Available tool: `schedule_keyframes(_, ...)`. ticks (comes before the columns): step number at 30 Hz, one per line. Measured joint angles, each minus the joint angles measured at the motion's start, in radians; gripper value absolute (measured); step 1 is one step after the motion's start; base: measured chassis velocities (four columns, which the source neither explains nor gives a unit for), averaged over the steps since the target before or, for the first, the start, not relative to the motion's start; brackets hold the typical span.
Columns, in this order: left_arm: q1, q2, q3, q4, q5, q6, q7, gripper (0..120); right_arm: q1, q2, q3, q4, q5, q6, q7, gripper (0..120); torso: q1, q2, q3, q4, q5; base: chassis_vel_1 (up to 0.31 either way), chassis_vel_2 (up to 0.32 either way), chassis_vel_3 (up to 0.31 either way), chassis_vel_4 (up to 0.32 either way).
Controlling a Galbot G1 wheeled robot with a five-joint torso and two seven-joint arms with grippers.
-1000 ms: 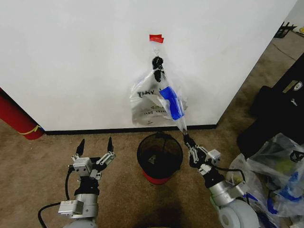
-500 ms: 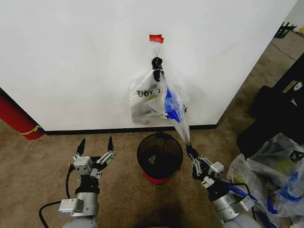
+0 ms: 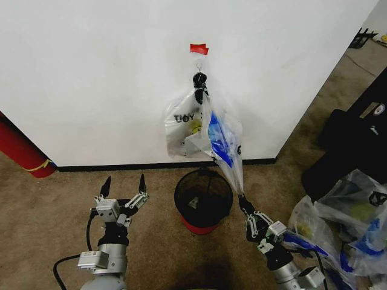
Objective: Pick up the garbage bag from the wall and place it over the trash bin.
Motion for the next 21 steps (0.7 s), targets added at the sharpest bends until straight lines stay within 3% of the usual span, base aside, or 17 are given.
schedule_keyframes(12,-0.009,0.001,0.008,0.011,0.004,0.006,0.001,100,0.026,-0.001,0.016,-0.045,0.0,0.067,-0.042,0,0.0,0.0,0.0,-0.0002,0.0,0.0,0.0,0.0,0.0)
schedule_keyframes(21,-0.012,-0.005,0.036,0.02,0.023,0.008,0.001,100,0.156,-0.017,-0.034,0.002,-0.001,-0.049,0.106,0,0.0,0.0,0.0,0.0001,0.0,0.0,0.0,0.0,0.0)
